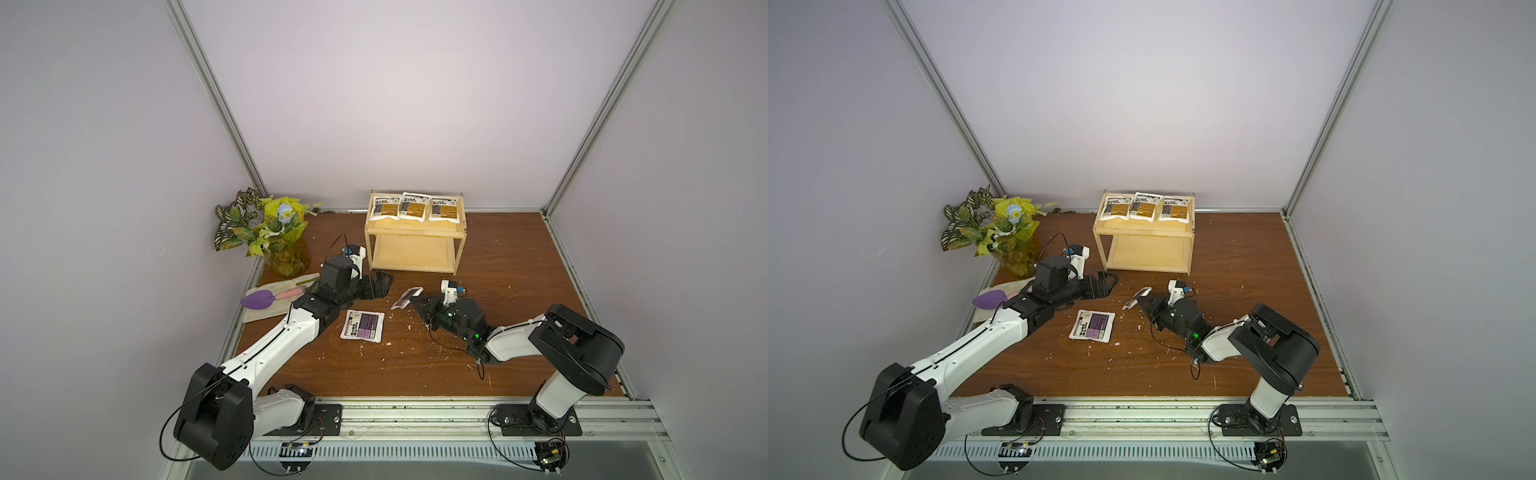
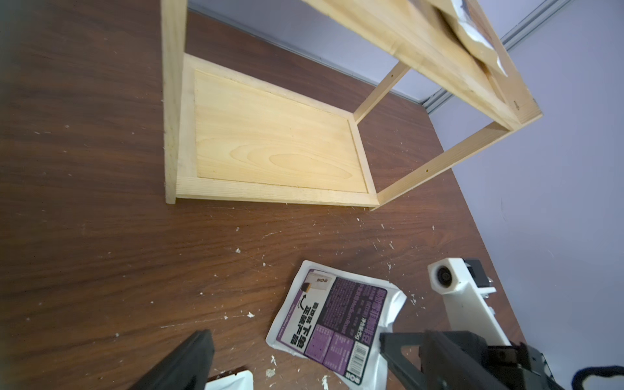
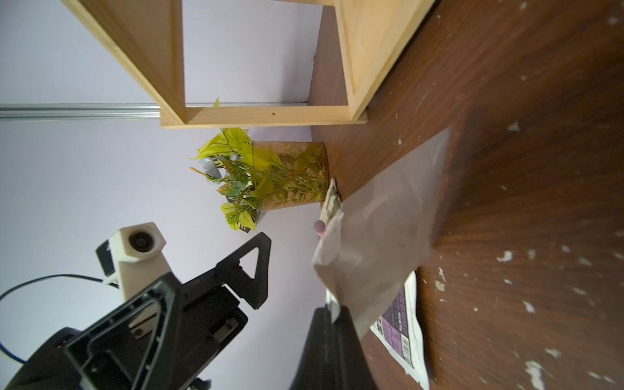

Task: Place the bagged coffee beans on the shelf by color
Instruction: Adjust the bagged coffee beans at the center of the board.

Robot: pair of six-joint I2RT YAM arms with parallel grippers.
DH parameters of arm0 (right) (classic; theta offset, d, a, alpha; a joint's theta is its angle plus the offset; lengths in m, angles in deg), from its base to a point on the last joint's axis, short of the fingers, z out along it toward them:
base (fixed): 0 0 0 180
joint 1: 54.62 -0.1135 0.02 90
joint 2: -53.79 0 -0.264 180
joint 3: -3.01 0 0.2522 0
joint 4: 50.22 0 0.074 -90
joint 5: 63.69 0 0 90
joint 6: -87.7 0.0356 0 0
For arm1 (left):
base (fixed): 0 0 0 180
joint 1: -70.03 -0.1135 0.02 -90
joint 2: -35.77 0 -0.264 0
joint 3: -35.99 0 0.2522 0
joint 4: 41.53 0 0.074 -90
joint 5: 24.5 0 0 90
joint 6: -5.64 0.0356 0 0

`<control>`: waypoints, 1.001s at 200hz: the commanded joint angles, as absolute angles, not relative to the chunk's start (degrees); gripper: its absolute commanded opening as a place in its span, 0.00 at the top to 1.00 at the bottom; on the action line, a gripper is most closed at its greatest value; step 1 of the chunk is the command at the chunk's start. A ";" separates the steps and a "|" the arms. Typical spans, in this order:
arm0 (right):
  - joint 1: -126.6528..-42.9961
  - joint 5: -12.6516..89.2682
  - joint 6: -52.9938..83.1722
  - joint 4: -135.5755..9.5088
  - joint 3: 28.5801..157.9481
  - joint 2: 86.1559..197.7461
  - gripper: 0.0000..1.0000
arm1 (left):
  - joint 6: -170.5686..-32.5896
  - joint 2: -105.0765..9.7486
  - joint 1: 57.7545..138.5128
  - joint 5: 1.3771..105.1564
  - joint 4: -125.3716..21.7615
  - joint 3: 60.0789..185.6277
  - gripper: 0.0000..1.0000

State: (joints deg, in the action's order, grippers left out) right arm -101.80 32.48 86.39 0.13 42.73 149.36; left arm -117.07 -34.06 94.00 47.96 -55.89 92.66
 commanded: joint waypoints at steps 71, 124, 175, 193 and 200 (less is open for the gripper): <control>-101.49 35.44 78.78 -12.56 37.09 146.15 1.00 | -111.36 -46.49 97.74 42.11 -53.05 91.75 0.01; -100.94 35.63 78.61 -10.82 37.07 149.06 0.92 | -110.94 -54.78 98.61 42.23 -50.21 93.58 0.01; -100.86 35.03 78.50 -10.82 37.79 149.69 0.64 | -112.92 -57.81 99.48 40.39 -46.52 93.20 0.00; -100.82 35.16 78.54 -10.42 38.08 150.36 0.62 | -113.70 -58.21 99.89 39.80 -45.24 92.82 0.00; -100.78 35.13 78.70 -9.85 38.13 150.70 0.61 | -114.05 -58.22 100.13 39.60 -44.68 92.58 0.00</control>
State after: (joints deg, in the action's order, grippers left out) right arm -101.04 35.65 79.13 -10.18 37.11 149.18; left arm -112.96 -57.57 99.12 41.14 -47.52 92.16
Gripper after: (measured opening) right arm 0.381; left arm 0.994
